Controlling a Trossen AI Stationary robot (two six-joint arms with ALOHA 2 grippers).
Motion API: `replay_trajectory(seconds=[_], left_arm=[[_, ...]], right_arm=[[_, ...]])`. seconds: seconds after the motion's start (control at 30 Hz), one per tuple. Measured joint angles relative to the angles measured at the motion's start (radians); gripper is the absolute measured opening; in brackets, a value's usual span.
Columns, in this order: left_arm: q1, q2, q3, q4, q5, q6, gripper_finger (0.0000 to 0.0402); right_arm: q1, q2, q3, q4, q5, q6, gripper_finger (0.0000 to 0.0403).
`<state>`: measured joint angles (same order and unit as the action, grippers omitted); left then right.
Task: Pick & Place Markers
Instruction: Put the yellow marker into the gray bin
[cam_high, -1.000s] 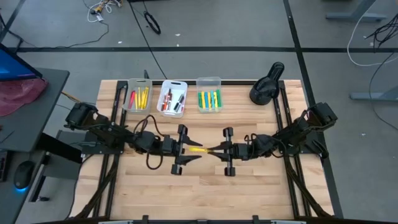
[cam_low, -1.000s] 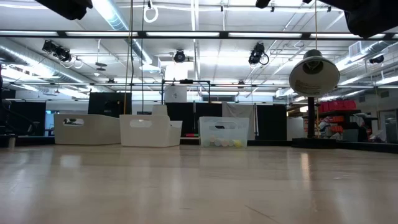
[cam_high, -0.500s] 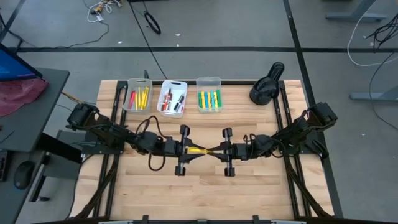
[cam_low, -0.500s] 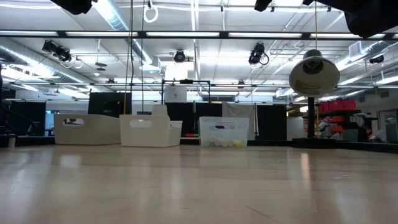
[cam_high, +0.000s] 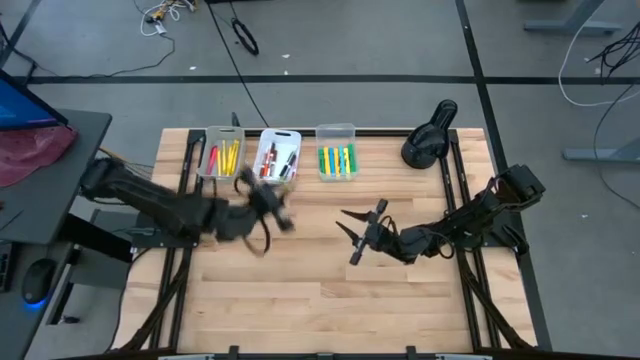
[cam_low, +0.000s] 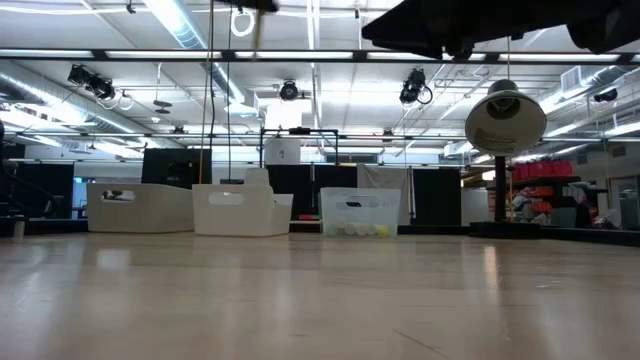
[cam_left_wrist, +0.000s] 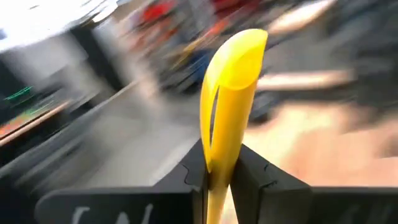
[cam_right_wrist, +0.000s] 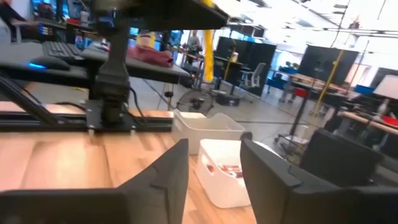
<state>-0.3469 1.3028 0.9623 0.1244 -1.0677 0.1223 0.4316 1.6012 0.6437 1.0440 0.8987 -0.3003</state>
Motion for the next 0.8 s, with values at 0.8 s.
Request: replay_trajectory(seconds=[0.8], left_arm=[[1.287, -0.105, -0.246, -0.514, 0.651, -0.420, 0.0052]], right_arm=[[0.000, 0.000, 0.000, -0.083, -0.125, 0.081, 0.0127]])
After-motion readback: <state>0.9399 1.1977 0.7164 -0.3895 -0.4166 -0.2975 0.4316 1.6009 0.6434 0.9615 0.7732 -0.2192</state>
